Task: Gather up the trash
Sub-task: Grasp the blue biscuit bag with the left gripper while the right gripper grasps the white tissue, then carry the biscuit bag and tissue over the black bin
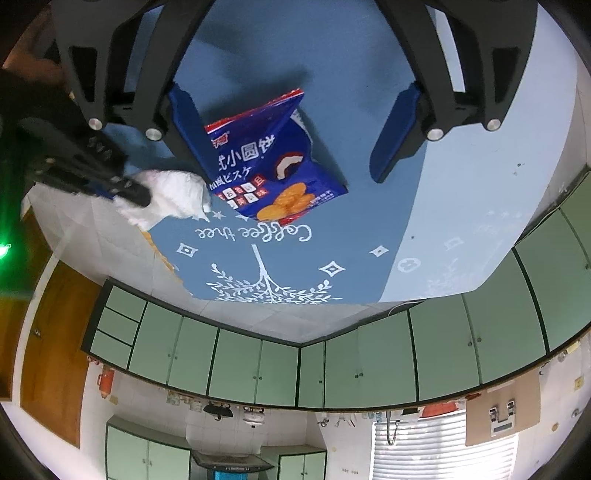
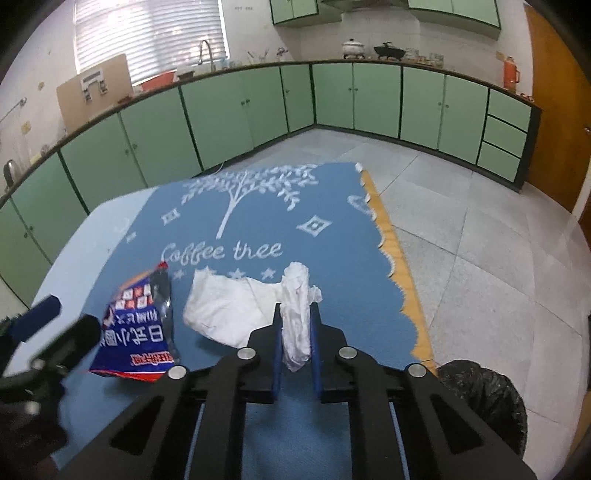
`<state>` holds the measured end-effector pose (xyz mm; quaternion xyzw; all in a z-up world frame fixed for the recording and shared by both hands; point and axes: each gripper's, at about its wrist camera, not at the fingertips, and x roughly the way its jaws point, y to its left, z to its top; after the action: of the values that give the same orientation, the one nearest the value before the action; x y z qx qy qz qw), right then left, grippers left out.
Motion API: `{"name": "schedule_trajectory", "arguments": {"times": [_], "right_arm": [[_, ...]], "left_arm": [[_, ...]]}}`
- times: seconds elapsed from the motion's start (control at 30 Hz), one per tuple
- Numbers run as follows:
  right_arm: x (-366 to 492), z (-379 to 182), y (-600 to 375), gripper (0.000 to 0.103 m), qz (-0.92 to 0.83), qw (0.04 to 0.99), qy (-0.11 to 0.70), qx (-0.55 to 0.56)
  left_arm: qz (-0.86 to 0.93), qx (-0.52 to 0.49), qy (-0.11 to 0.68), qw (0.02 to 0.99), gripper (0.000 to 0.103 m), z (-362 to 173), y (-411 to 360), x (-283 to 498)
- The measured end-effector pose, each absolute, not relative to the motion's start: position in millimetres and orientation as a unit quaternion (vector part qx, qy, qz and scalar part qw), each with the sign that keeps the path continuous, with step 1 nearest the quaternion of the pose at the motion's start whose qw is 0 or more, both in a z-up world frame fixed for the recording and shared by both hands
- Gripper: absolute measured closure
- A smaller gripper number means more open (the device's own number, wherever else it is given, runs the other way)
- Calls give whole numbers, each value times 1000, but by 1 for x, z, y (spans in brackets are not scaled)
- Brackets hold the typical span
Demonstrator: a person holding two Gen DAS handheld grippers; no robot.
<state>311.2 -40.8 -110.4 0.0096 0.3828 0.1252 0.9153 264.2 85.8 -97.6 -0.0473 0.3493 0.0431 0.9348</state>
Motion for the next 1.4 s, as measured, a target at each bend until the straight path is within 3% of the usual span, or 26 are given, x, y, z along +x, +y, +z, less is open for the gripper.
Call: {"name": "schedule_trajectory", "arguments": {"times": [0.27, 0.33, 0.37, 0.5, 0.77, 1.4], "right_arm": [[312, -79, -57, 91, 116, 925, 360, 18], [312, -75, -60, 91, 114, 927, 357, 19], [312, -74, -61, 91, 113, 927, 356, 19], [314, -72, -68, 91, 107, 928, 355, 25], [311, -68, -76, 90, 106, 930, 350, 36], [275, -32, -102, 91, 91, 938, 332, 46]], "left_arm": [[49, -38, 367, 928, 19, -104, 72, 289], [49, -42, 375, 925, 23, -107, 70, 294], [47, -45, 380, 923, 34, -110, 69, 297], [49, -46, 390, 918, 64, -117, 67, 302], [54, -52, 379, 922, 88, -113, 64, 293], [23, -58, 325, 944, 97, -56, 46, 253]]}}
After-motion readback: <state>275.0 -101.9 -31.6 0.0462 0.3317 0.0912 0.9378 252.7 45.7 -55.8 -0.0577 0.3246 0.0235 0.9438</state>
